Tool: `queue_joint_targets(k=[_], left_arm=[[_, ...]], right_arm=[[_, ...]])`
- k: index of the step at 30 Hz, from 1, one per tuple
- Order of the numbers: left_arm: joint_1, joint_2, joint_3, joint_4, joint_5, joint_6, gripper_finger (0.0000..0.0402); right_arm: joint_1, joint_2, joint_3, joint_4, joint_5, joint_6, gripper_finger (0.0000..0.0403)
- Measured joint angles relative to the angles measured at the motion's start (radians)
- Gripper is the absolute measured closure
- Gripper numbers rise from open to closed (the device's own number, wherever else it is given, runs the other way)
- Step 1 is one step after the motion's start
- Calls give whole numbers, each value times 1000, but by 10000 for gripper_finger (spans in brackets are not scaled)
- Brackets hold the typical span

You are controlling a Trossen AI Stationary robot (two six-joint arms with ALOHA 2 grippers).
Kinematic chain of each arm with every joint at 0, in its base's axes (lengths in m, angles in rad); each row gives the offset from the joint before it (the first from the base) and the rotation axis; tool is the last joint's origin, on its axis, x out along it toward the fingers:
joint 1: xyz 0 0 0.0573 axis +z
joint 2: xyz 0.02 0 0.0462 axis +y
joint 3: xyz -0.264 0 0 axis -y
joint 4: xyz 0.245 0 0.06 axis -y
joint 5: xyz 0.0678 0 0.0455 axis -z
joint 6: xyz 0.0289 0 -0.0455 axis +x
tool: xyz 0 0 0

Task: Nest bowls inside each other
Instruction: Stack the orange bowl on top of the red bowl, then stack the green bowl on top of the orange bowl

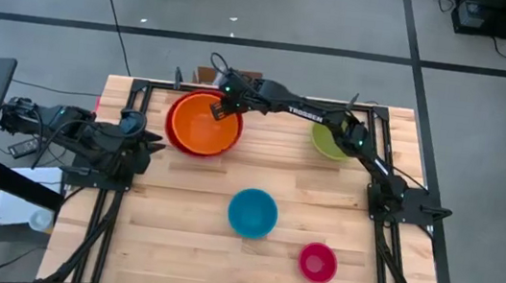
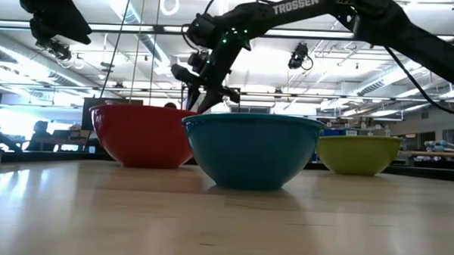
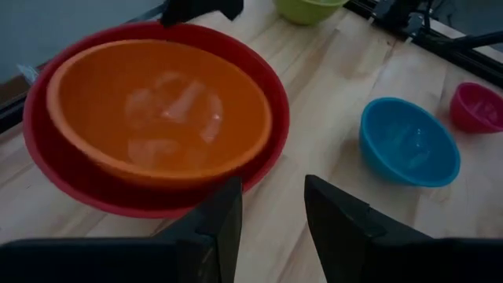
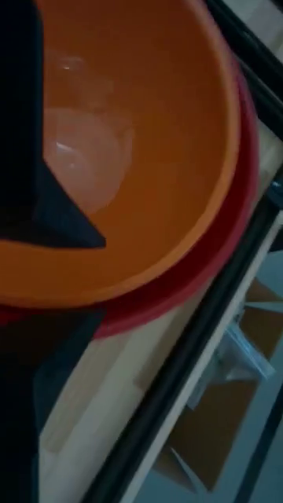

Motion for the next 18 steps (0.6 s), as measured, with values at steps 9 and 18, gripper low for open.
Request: queue_joint_targets(k=[9, 18], left_arm=[[0, 0, 0, 0, 0, -22, 260], [0, 0, 0, -46, 1, -59, 260]], right_arm=[[0, -87, 9, -130, 104, 28, 203], [-52, -187, 9, -657, 120, 96, 205]])
